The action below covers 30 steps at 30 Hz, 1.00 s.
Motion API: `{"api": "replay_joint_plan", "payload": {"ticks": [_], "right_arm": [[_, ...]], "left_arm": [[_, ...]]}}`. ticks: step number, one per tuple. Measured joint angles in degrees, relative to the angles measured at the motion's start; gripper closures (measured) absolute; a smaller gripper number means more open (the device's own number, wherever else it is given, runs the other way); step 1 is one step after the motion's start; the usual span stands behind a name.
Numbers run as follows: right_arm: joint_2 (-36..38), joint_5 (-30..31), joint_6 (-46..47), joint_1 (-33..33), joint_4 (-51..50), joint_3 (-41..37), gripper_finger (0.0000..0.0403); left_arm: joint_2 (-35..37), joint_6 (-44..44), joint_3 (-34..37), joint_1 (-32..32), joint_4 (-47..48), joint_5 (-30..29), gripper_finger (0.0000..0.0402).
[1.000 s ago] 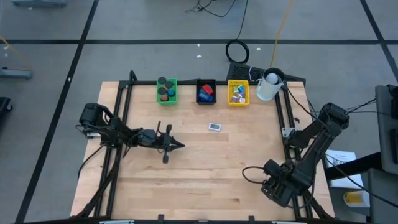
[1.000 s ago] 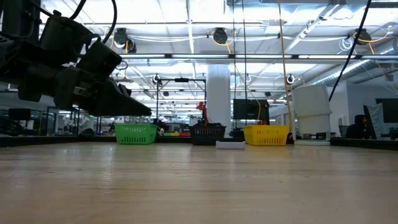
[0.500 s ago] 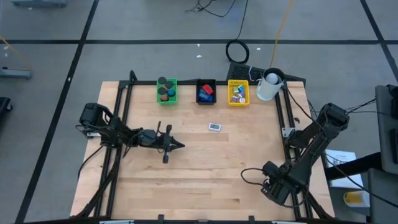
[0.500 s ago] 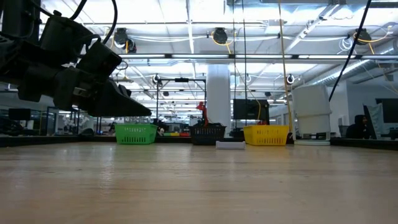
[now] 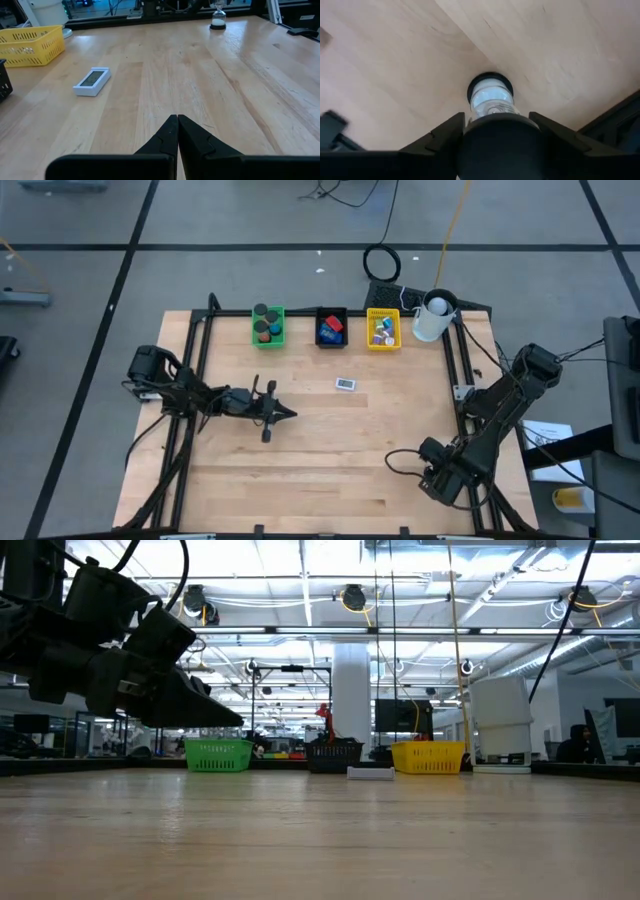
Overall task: Pick & Place Office items
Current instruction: Put the white hourglass into the green bin
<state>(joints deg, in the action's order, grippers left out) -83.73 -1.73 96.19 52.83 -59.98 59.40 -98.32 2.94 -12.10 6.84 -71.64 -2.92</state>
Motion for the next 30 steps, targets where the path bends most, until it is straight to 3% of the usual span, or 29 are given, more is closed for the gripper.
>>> {"api": "replay_joint_plan", "payload": {"ticks": [9,14,21,30], "right_arm": [[4.51,1.89,-3.35,-3.35,0.33,0.00,0.0203],[4.69,1.44,-10.81,-7.34,2.64,0.00,0.0199],[4.64,1.39,-32.72,-20.64,6.17,2.78,0.0200],[1.04,0.16,-67.10,-41.70,8.68,14.74,0.0202]], "left_arm": [[0.15,-0.98,3.34,-1.74,-5.30,-0.13,0.0385],[0.15,-3.05,10.32,-4.72,-16.96,-0.09,0.0385],[2.45,-3.51,11.22,-7.96,-15.41,1.86,0.0385],[5.10,-2.62,11.47,-10.20,-12.79,3.59,0.0385]]}}
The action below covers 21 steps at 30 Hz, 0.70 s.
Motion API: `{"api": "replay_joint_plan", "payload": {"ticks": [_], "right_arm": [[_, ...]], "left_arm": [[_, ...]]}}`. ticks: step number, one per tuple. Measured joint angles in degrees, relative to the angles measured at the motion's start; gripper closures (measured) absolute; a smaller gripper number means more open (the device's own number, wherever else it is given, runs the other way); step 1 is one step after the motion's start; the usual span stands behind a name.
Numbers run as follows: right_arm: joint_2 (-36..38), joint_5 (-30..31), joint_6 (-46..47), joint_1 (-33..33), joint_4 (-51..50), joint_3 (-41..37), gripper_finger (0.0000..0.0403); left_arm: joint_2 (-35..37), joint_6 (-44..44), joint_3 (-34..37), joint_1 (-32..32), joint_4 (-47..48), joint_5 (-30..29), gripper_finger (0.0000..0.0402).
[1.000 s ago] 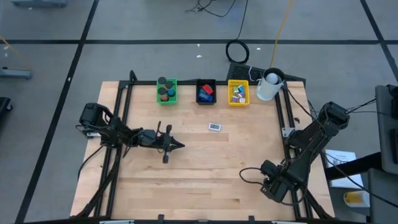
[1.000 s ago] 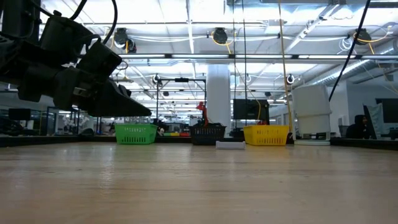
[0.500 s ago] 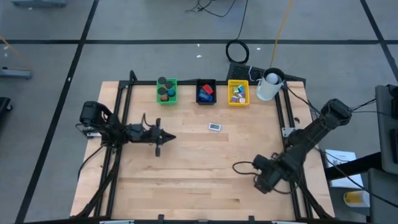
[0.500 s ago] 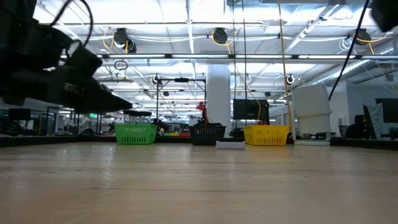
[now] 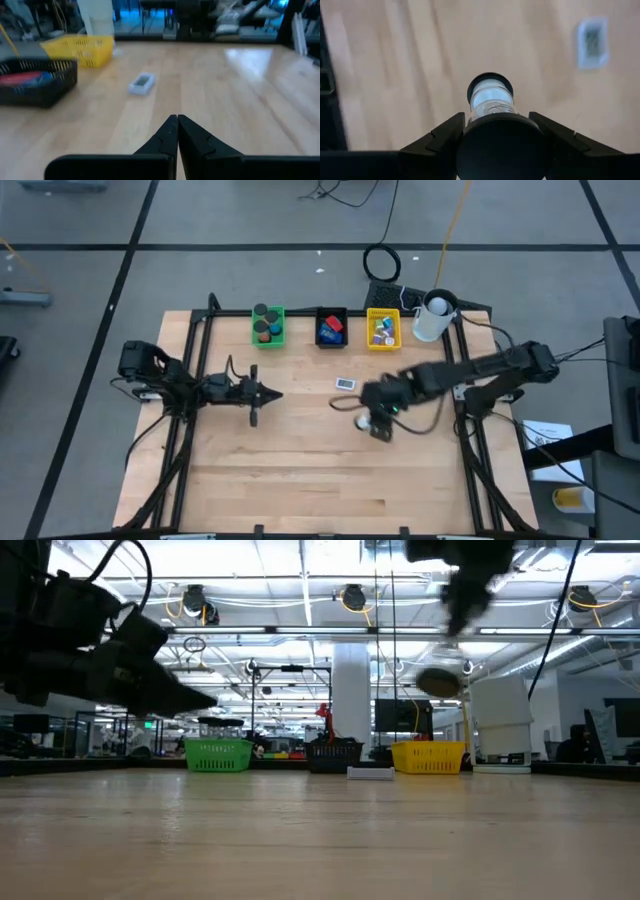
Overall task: Pick & Place Office items
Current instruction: Put the white hourglass into the green bin
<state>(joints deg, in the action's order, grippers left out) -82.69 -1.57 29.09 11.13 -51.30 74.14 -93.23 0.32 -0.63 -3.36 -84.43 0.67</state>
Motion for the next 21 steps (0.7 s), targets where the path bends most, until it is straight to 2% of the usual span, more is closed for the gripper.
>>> {"api": "replay_joint_plan", "payload": {"ticks": [2,8,17,21], "right_arm": [[-2.55,0.00,-6.17,-3.41,-0.13,3.73,0.0201],[-14.82,-0.09,-20.78,-10.55,-4.20,17.91,0.0200],[-34.85,-0.01,-37.11,-16.62,-14.79,43.45,0.0200],[-41.03,0.00,-43.15,-17.94,-16.73,49.87,0.0200]], "left_arm": [[2.27,0.27,-0.16,-0.96,0.42,1.24,0.0385],[11.86,0.68,-0.15,-3.66,11.91,4.08,0.0385],[30.31,3.93,-0.13,-3.86,34.05,3.46,0.0385],[35.44,4.13,-0.17,-3.86,40.20,3.34,0.0385]]}}
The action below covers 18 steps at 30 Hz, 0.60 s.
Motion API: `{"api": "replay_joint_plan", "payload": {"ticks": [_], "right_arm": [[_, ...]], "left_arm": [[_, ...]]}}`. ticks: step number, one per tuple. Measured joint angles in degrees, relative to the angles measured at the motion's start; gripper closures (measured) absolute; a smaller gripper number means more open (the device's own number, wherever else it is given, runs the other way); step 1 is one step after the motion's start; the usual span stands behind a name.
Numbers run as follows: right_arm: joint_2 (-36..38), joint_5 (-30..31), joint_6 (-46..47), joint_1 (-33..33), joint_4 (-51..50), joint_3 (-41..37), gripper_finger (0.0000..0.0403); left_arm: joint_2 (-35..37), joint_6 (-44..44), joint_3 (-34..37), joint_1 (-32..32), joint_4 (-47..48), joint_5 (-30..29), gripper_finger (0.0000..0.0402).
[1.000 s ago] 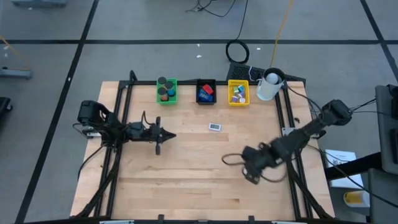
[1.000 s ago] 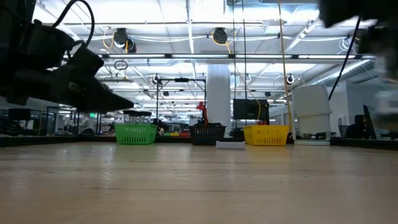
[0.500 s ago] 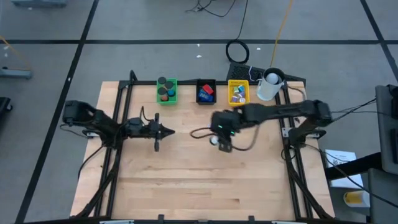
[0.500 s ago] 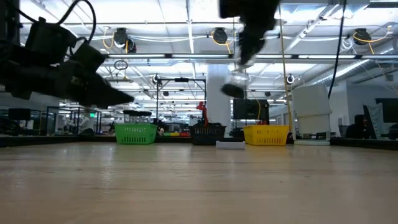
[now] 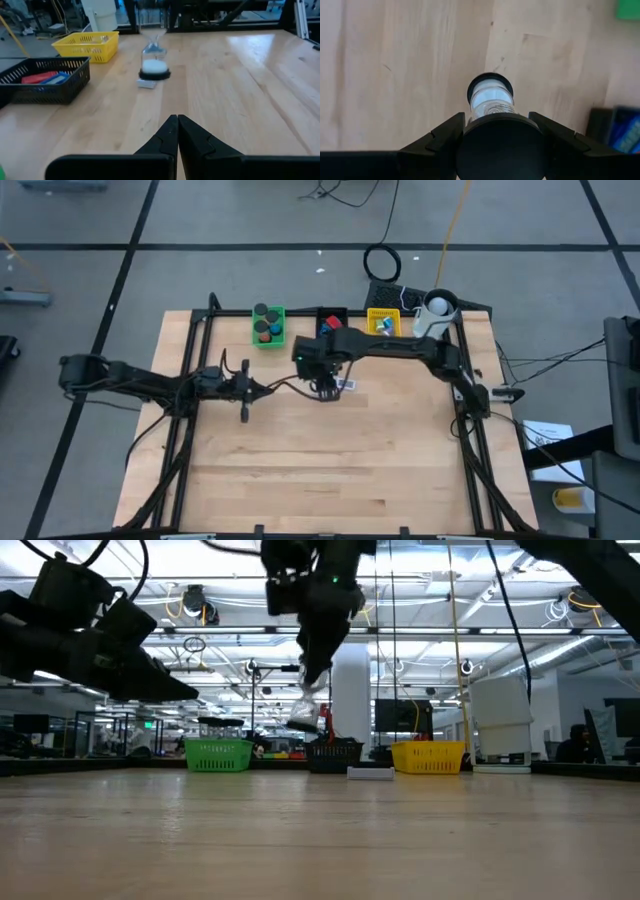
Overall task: Pick & Place Office items
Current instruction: Put the white hourglass into the green bin
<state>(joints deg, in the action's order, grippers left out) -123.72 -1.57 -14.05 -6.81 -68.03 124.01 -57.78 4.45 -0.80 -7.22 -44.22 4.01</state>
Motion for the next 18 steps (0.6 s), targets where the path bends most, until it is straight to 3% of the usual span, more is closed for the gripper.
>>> {"api": "replay_joint_plan", "payload": {"ticks": [8,18], "right_arm": [[-4.55,-0.03,-8.06,0.55,0.70,0.30,0.0200],[-4.72,-0.08,-12.36,2.16,3.93,-2.04,0.0200]], "left_arm": [[1.58,-0.04,0.00,0.00,2.53,-0.02,0.0385],[1.56,-0.13,0.00,0.00,2.55,-0.02,0.0385]]}}
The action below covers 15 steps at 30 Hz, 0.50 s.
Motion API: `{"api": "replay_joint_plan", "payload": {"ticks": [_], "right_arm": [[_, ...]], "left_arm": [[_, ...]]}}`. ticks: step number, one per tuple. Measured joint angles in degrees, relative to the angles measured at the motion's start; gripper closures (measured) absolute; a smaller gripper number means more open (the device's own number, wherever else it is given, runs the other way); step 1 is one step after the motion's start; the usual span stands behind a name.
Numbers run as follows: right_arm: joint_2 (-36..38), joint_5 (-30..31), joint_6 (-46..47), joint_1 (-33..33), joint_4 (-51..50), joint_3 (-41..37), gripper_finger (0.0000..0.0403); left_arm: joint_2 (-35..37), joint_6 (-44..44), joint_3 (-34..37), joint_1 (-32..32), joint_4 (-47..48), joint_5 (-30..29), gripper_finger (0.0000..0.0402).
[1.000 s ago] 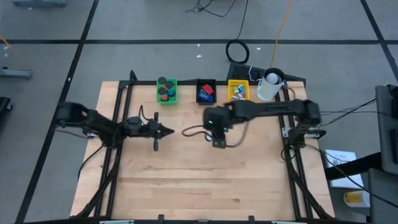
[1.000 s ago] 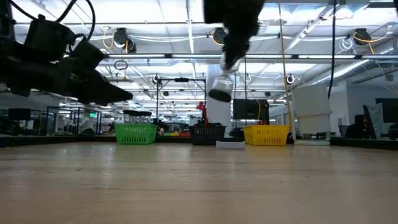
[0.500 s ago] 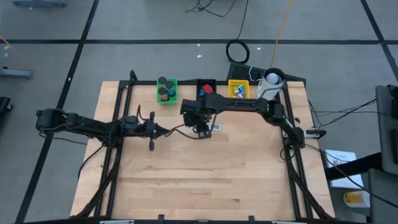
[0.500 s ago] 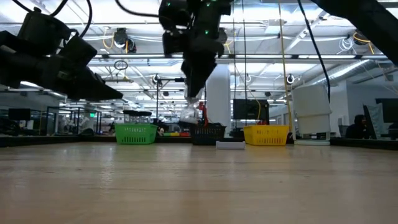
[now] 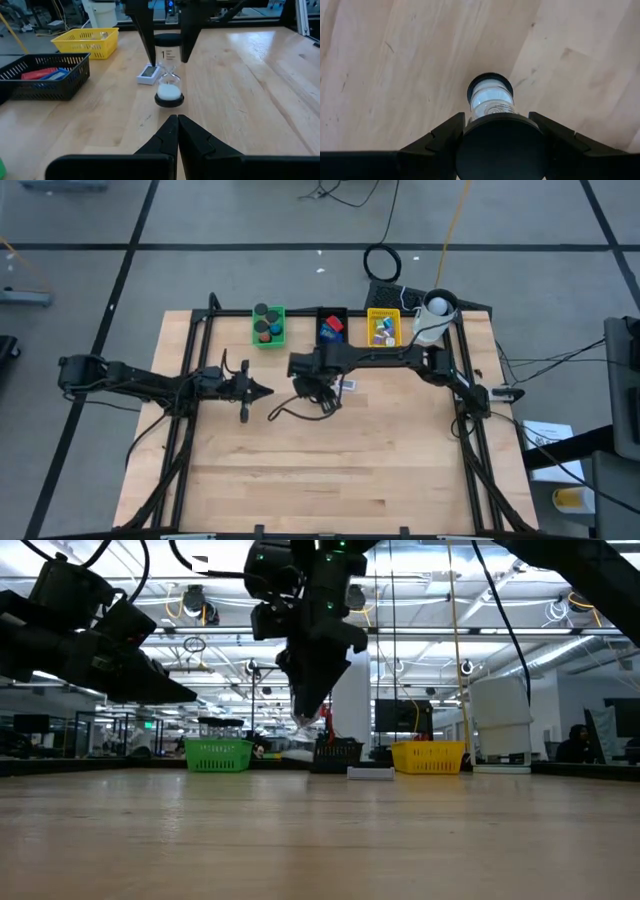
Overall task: Pick & Place Office items
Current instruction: Put the white hourglass into the green bin
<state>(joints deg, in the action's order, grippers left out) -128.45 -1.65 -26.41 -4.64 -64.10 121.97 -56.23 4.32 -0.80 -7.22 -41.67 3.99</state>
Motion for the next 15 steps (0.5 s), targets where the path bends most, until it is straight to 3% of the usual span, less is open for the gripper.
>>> {"api": "replay_joint_plan", "payload": {"ticks": [6,15], "right_arm": [[0.05,0.05,-0.03,0.00,2.82,-4.25,0.0200],[0.05,0.26,-0.02,0.00,4.80,-4.66,0.0180]], "left_arm": [[0.00,-0.03,0.00,0.00,0.02,-0.02,0.0385],[0.00,-0.50,0.00,0.00,0.07,0.42,0.0385]]}}
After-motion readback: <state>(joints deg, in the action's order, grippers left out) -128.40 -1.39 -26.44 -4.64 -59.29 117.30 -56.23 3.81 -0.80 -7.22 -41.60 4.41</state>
